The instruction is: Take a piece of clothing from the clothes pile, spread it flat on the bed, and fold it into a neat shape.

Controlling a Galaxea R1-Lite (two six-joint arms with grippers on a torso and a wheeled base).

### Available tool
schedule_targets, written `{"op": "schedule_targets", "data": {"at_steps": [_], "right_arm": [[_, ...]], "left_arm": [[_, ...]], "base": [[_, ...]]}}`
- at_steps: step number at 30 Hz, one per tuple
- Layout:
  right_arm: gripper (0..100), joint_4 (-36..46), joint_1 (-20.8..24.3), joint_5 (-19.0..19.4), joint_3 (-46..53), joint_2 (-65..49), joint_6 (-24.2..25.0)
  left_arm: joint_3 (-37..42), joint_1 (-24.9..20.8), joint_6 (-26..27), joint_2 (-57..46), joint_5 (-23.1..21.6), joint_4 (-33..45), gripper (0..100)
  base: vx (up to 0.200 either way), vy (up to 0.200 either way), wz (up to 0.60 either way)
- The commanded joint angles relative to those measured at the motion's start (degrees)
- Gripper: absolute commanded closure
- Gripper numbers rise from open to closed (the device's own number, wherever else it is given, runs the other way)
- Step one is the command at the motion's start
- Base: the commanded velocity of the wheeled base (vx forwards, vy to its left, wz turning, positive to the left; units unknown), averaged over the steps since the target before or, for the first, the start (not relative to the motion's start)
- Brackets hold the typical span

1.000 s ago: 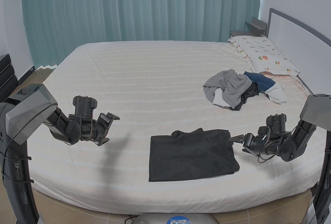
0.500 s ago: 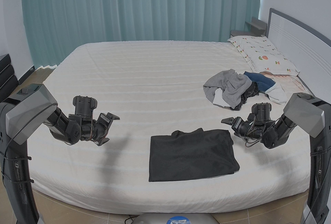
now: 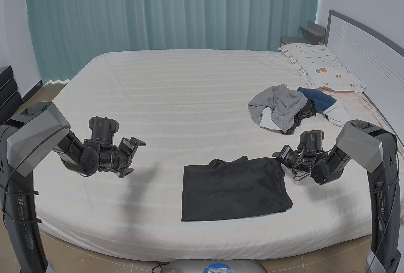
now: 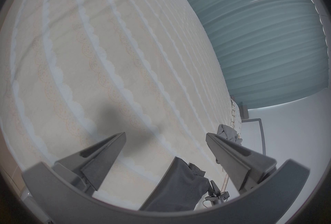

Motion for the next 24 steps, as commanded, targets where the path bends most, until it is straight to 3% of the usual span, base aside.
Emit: {"op": "schedule_targets", "data": {"at_steps": [1,20,21,24], "right_arm": [[100,-0.07,-0.24,0.02,0.28,0.13,-0.02],[100,-1.3,-1.74,-0.33,0.72,0.13,0.15],[0,-1.3,-1.74,-0.33,0.72,0.13,0.15],[0,-1.3,-1.83,-0.33,1.95,-1.1,0.59]], "left_arm": [[0.0,0.03,0.04,0.1,-0.01,-0.03,0],[0.0,0.03,0.04,0.1,-0.01,-0.03,0],[0.0,-0.06,0.04,0.1,-0.01,-0.03,0],[0.0,-0.06,-0.04,0.1,-0.01,-0.03,0]], "base": [[0.0,0.0,0.0],[0.0,0.0,0.0],[0.0,0.0,0.0],[0.0,0.0,0.0]]}}
